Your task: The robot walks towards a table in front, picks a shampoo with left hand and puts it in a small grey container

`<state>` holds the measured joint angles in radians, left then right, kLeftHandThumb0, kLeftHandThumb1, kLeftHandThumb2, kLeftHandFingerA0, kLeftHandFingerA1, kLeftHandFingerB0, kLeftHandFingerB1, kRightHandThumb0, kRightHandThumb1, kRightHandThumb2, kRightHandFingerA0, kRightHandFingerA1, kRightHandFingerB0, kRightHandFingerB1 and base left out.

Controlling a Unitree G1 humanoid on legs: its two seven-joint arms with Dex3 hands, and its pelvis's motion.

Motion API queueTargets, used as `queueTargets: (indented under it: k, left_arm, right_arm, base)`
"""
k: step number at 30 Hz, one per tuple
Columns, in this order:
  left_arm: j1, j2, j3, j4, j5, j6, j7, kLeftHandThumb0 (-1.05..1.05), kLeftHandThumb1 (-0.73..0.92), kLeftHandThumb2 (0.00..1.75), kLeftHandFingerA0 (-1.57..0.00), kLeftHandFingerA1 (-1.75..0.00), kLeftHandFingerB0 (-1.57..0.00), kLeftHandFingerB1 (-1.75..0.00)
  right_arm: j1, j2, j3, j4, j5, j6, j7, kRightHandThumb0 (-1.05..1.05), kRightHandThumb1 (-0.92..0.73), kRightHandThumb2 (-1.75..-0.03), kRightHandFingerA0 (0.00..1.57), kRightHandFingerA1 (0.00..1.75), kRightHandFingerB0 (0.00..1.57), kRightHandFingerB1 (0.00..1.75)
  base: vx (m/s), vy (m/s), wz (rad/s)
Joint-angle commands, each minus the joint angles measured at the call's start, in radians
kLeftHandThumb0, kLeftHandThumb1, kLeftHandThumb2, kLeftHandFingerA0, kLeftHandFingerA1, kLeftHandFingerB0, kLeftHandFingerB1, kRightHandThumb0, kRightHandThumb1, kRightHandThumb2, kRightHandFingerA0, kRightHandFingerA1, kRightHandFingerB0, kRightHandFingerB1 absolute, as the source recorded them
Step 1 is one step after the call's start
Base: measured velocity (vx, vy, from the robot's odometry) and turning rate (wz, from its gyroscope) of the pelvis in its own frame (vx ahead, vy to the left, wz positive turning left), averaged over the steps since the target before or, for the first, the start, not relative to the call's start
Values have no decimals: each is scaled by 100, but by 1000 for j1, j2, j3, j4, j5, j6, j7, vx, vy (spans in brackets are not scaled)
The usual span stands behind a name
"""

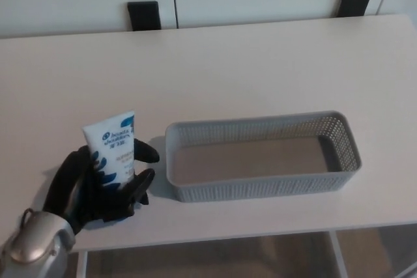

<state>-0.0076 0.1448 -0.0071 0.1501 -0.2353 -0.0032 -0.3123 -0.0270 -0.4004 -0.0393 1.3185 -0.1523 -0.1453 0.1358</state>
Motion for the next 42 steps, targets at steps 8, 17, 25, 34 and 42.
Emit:
queueTargets:
  k: [8,17,25,34,42]
  left_arm:
    - [-101,181,36,-584,132,126,31,-6,72,76,-106,-140,-83,-106]
    - [-395,165,-225,-641,269,309,-16,-5,79,65,-98,-141,-82,-98]
    - [-653,-24,-518,-286,371,411,-11,-14,75,70,-100,-142,-80,-111]
    - [-802,-222,-715,42,433,486,-36,-21,76,72,-103,-136,-79,-118]
    - [-741,-242,-720,194,425,463,-60,-19,76,74,-104,-138,-81,-109]
  right_arm:
    - [-39,-33,-4,-3,1,15,21,-41,-72,-62,63,45,51,39]
    - [-18,-31,8,-3,-6,5,28,-40,-72,-62,61,44,50,39]
    - [-34,-17,13,-6,-6,10,34,-41,-71,-61,61,44,51,39]
    - [-42,-5,44,0,-22,2,24,-39,-71,-62,65,44,53,39]
    - [-32,-2,70,-31,-24,7,44,-43,-70,-62,61,44,52,39]
  base:
    - [0,0,0]
    - [0,0,0]
    - [0,0,0]
    - [0,0,0]
    - [0,0,0]
